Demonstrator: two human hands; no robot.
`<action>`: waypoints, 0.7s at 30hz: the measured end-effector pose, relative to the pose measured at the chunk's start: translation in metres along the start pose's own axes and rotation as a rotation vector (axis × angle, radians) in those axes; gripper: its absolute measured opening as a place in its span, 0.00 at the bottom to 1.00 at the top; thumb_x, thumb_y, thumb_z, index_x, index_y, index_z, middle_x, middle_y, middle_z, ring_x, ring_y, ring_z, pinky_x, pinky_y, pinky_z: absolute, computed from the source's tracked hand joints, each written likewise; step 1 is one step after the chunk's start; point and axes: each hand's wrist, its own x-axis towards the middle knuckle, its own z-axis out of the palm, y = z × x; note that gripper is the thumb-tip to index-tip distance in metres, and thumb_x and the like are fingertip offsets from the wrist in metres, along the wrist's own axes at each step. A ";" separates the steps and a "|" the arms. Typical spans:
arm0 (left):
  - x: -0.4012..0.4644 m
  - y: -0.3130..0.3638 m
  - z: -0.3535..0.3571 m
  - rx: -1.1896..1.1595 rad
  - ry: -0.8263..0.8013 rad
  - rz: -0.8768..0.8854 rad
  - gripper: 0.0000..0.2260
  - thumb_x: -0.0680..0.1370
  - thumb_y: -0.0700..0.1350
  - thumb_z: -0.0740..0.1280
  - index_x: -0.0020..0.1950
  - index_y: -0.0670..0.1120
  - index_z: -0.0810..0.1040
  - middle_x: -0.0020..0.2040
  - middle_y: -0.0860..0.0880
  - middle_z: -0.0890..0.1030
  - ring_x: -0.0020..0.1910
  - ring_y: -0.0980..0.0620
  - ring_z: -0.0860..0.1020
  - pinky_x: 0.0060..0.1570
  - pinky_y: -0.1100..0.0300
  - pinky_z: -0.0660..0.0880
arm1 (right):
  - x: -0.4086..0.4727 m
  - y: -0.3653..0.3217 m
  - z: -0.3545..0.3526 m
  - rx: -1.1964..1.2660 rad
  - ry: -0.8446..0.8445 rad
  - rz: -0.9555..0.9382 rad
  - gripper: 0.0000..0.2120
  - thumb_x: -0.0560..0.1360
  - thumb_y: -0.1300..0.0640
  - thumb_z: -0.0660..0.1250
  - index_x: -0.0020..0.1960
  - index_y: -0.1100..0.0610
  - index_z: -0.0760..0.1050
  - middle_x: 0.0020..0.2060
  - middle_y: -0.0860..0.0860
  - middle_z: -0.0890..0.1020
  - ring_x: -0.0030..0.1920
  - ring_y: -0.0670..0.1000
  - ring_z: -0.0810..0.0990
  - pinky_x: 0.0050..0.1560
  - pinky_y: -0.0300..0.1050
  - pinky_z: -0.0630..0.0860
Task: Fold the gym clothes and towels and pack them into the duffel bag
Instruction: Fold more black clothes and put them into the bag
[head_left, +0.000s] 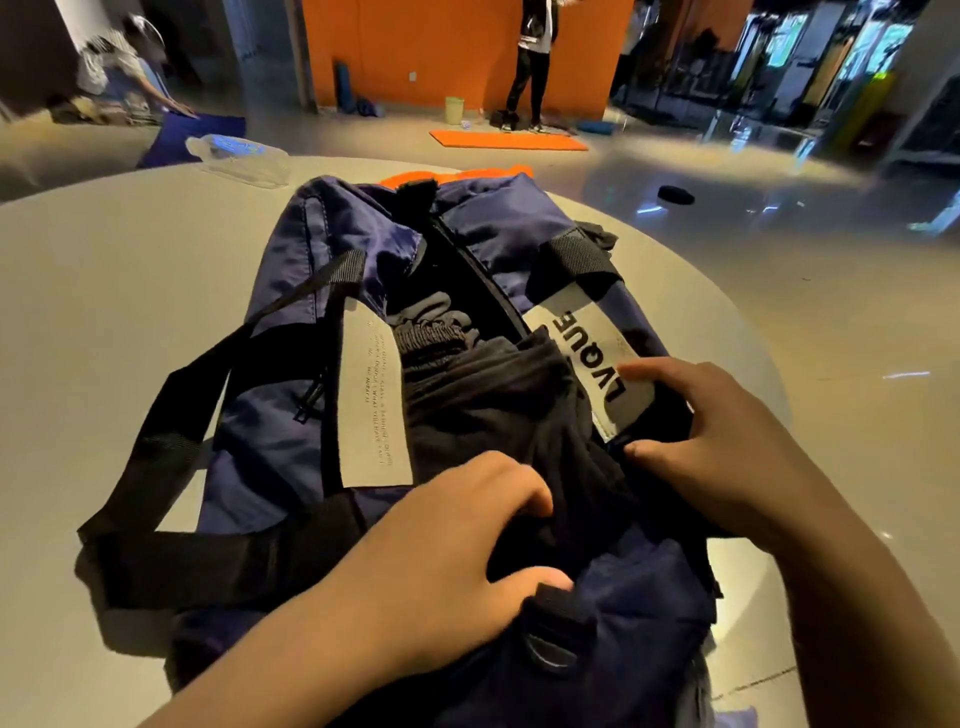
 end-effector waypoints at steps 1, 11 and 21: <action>0.003 0.002 0.003 0.074 -0.045 -0.019 0.19 0.74 0.65 0.65 0.60 0.60 0.67 0.57 0.62 0.70 0.55 0.62 0.70 0.54 0.67 0.67 | 0.000 -0.002 0.002 -0.004 0.004 -0.004 0.29 0.70 0.61 0.71 0.67 0.44 0.69 0.51 0.46 0.69 0.50 0.46 0.69 0.50 0.39 0.64; 0.027 0.009 0.026 0.259 0.224 -0.084 0.12 0.77 0.58 0.51 0.41 0.52 0.63 0.35 0.54 0.69 0.36 0.52 0.71 0.31 0.56 0.62 | -0.005 0.006 0.011 0.183 0.025 -0.011 0.30 0.70 0.64 0.70 0.67 0.44 0.70 0.58 0.48 0.73 0.54 0.45 0.70 0.56 0.41 0.68; 0.028 0.008 -0.044 -0.314 0.038 -0.103 0.15 0.76 0.56 0.58 0.42 0.44 0.73 0.37 0.45 0.77 0.38 0.45 0.77 0.41 0.46 0.74 | -0.004 0.004 0.014 0.384 -0.022 -0.015 0.29 0.69 0.64 0.72 0.67 0.46 0.72 0.64 0.44 0.74 0.62 0.43 0.70 0.66 0.46 0.69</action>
